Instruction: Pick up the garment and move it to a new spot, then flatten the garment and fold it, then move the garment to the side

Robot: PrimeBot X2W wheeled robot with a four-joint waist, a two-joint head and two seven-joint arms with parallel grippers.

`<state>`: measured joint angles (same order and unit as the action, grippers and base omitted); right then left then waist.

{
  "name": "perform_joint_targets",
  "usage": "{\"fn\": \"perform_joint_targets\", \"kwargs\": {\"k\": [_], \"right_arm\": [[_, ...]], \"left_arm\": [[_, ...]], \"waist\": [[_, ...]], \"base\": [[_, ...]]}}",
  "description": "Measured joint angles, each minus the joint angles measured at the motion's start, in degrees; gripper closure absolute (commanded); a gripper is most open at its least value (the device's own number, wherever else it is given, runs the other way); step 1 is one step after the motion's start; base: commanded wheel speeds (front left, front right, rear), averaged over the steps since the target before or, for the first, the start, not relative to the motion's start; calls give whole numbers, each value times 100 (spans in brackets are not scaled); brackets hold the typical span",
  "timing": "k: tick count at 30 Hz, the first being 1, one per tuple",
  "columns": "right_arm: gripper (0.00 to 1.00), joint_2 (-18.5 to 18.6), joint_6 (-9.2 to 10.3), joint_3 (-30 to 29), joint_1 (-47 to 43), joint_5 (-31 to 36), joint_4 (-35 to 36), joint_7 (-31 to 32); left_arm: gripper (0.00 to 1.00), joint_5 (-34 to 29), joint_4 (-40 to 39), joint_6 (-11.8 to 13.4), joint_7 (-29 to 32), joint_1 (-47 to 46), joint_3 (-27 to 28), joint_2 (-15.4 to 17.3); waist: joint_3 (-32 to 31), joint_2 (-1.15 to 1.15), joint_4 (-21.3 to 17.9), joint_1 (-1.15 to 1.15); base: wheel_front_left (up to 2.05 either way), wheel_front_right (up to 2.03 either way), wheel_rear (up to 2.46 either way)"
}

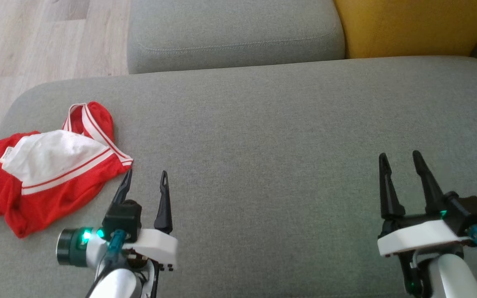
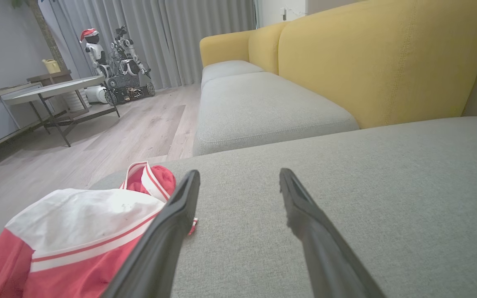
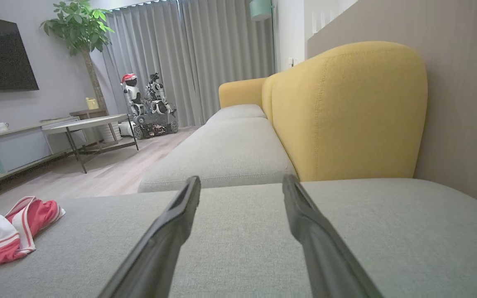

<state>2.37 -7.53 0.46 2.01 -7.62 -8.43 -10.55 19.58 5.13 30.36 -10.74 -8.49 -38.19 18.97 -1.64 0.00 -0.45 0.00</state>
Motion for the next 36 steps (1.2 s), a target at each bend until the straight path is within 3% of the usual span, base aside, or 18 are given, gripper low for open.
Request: {"fn": "perform_joint_targets", "kwargs": {"k": [4, 9, 18, 25, 36], "right_arm": [[0, 1, 0, 46, 1, -137, -220, -73], [0, 1, 0, 70, 2, -402, -488, -157], [0, 2, 0, 201, 93, -489, -757, -292], [0, 4, 0, 267, 138, -189, -805, -366], [0, 8, 0, 350, 132, -188, -804, -368]], "left_arm": [[0, 164, -124, -51, -51, 44, 93, -57], [0, 113, -136, -330, -142, 270, 312, -165], [0, -467, 43, -745, -299, 491, 688, -461], [0, -1001, 152, -1026, -355, 610, 949, -693], [0, -1308, 287, -1327, -355, 617, 1272, -911]], "waist": [[0, 0, 3, 0], [-7, 0, 12, 0], [-42, 0, -14, 0], [-41, 0, -19, 0], [-48, 0, 461, 0]], "base": [[0, 0, 0], [0, 0, 0], [0, 0, 0], [0, 0, 0], [0, 0, 0]]}}
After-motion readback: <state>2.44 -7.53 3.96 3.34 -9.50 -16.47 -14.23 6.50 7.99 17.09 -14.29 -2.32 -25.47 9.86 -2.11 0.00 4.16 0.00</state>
